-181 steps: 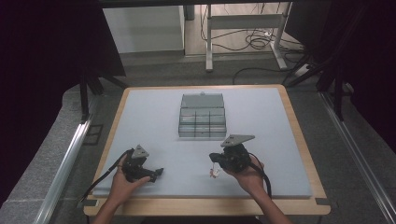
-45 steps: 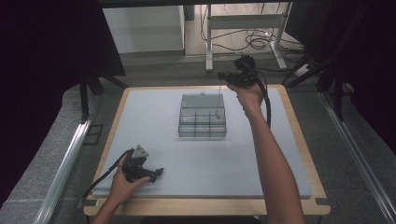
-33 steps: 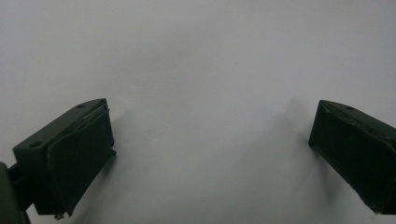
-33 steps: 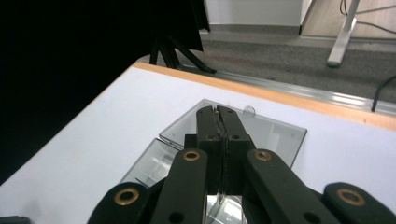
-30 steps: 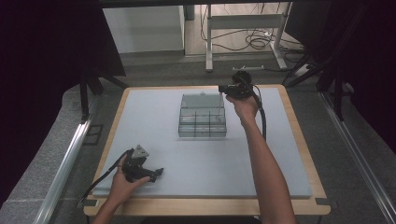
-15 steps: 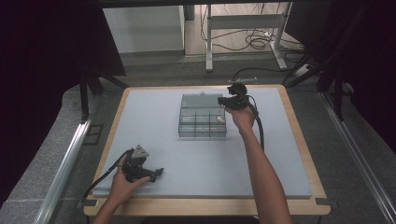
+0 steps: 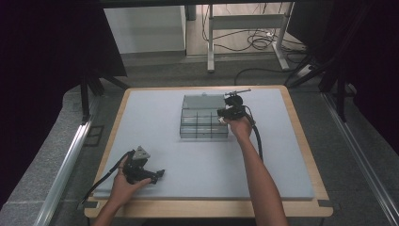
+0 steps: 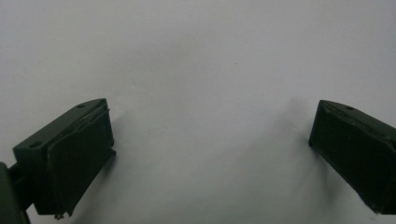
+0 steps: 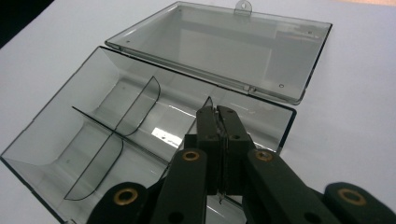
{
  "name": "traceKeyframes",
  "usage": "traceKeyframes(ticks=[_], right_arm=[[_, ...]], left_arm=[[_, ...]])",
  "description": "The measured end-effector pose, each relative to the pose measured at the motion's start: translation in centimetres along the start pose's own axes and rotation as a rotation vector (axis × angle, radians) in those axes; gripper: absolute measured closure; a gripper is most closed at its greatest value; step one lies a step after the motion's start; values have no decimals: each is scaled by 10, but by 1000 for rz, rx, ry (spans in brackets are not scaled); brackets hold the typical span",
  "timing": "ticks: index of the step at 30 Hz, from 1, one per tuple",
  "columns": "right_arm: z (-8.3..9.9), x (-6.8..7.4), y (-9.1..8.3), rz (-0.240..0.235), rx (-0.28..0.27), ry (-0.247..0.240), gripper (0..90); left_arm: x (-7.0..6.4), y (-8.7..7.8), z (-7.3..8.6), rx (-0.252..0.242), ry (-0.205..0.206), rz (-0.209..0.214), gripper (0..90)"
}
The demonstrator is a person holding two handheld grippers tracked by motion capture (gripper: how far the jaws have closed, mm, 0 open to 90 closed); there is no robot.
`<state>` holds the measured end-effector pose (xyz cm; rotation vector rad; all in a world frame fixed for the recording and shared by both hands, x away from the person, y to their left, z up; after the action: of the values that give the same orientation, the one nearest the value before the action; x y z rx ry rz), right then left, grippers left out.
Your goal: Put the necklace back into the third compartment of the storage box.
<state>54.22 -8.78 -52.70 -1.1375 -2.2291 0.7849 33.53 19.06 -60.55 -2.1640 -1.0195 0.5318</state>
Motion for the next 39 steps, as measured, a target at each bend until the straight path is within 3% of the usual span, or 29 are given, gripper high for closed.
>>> traceKeyframes(ticks=[8,13,18,28,33,36,38,39], right_arm=[[6,-4,6,4,4,6,852],[6,-3,3,6,0,-13,705],[7,0,-8,-45,-13,-19,618],[27,7,-62,-109,-73,-80,508],[57,5,-100,-115,-103,-124,394],[70,3,-111,-121,-107,-125,362],[83,0,-121,-120,-111,-126,338],[99,-5,-130,-116,-107,-120,320]], left_arm=[[0,0,0,0,0,0,0],[0,0,0,0,0,0,0],[0,0,0,0,0,0,0],[0,0,0,0,0,0,0],[0,0,0,0,0,-1,0],[0,0,0,0,0,-1,0],[0,0,0,0,0,0,0],[0,0,0,0,0,0,0]])
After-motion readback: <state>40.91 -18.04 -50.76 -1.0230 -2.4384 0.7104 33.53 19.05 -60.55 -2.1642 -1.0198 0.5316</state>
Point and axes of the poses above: each handheld gripper's, and its own axes: y roughly forward along the jaws, z roughly out of its underside, x roughly to its left, the point moved 7 cm from there along y, roughly forward along the jaws, and after that the axes turned 1 degree about z, right-handed, at the moved point
